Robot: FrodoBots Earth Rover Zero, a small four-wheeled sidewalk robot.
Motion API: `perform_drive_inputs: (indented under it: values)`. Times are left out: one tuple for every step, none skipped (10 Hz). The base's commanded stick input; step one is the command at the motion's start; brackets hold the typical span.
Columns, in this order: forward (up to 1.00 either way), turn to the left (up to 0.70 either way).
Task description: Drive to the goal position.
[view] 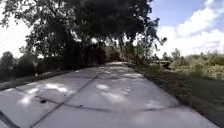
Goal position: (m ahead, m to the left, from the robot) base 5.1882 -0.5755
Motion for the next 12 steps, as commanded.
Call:
perform_drive_inputs:
  values:
    - [0.85,0.0]
    - [0.85,0.0]
    - [0.85,0.0]
    - [0.85,0.0]
    - [0.85,0.0]
    - [0.85,-0.01]
    - [0.85,-0.08]
    - [0.85,-0.24]
    - [0.85,-0.34]
    - [0.85,-0.15]
    - [0.85,0.0]
    - [0.85,0.0]
